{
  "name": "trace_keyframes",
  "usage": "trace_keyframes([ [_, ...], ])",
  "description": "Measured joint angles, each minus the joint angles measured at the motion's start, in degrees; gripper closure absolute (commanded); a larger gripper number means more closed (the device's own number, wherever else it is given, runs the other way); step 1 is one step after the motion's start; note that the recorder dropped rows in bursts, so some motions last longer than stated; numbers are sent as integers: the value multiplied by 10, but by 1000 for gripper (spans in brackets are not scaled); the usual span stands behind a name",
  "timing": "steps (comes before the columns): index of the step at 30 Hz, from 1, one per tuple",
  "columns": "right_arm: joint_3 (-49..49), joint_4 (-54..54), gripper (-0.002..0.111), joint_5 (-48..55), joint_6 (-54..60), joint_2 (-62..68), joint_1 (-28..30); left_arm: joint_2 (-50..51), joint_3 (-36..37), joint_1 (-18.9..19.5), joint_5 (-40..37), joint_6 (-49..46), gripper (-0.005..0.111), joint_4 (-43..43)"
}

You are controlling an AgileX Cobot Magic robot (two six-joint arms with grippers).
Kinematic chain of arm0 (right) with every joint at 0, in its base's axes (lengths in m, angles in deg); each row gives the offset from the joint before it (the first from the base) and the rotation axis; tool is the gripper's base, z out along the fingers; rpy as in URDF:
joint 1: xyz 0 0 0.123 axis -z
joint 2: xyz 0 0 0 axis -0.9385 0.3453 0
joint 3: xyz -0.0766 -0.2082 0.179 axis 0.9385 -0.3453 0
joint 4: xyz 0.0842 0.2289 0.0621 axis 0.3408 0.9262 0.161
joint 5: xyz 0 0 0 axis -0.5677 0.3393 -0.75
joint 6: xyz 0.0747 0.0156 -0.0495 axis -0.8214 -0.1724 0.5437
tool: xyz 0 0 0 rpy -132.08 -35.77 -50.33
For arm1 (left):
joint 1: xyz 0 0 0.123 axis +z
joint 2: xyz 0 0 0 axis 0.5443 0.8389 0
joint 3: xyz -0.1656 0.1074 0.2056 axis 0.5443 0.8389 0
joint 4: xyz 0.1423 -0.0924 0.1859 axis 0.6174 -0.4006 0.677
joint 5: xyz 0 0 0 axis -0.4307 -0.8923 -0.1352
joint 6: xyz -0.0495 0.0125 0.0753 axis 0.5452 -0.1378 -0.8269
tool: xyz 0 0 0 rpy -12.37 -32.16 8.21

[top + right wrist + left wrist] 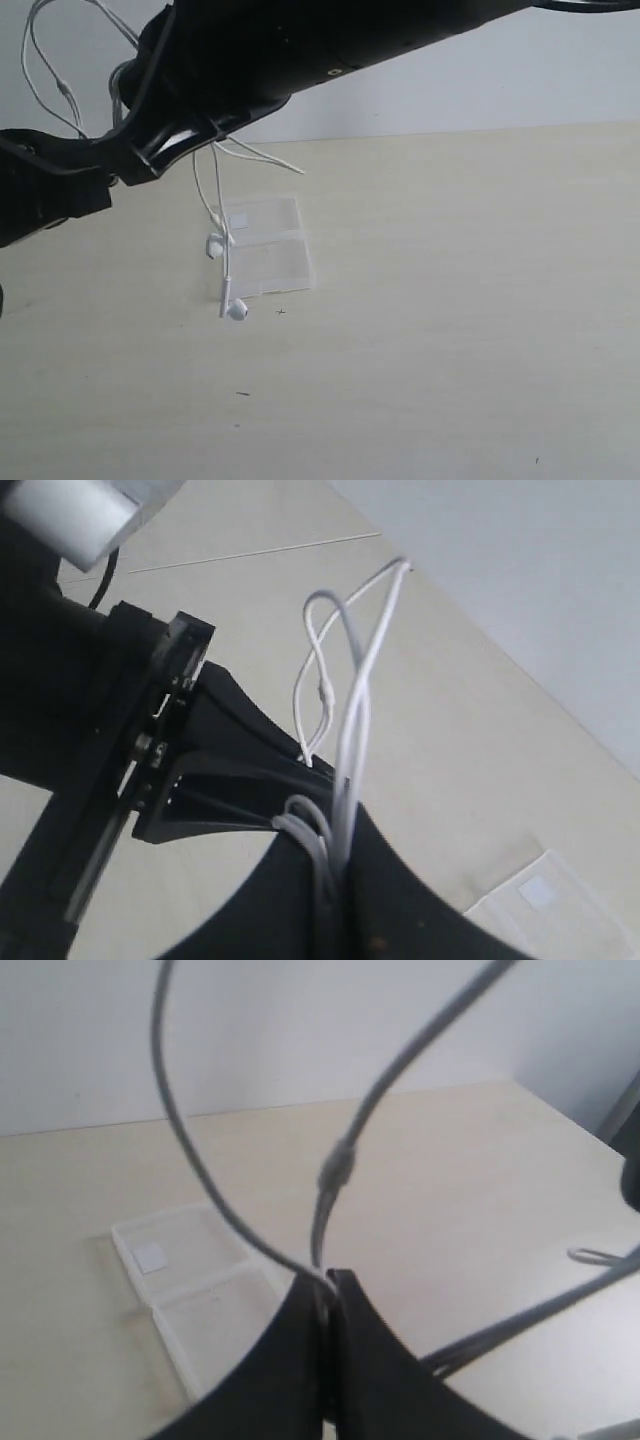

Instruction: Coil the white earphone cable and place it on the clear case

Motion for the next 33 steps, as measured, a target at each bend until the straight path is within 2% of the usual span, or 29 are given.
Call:
trace_keyframes([
  [3,0,-2,108,5,0,0,2,23,2,0,41,0,101,0],
  [5,0,-3,108,2,0,0,2,25,5,0,34,0,86,1],
  [6,0,-3,108,-6,0,-1,2,27,8,0,19,0,72,1],
  [10,1,-13,108,-13,-2,10,2,31,12,1,-25,0,49,0],
  [18,1,-36,108,-54,-49,46,13,32,12,1,-115,16,54,-6],
  [24,1,-40,108,-53,-83,70,37,26,12,1,-115,14,54,-24],
  [33,6,-37,108,-50,-92,128,40,-29,15,1,-105,9,54,-17],
])
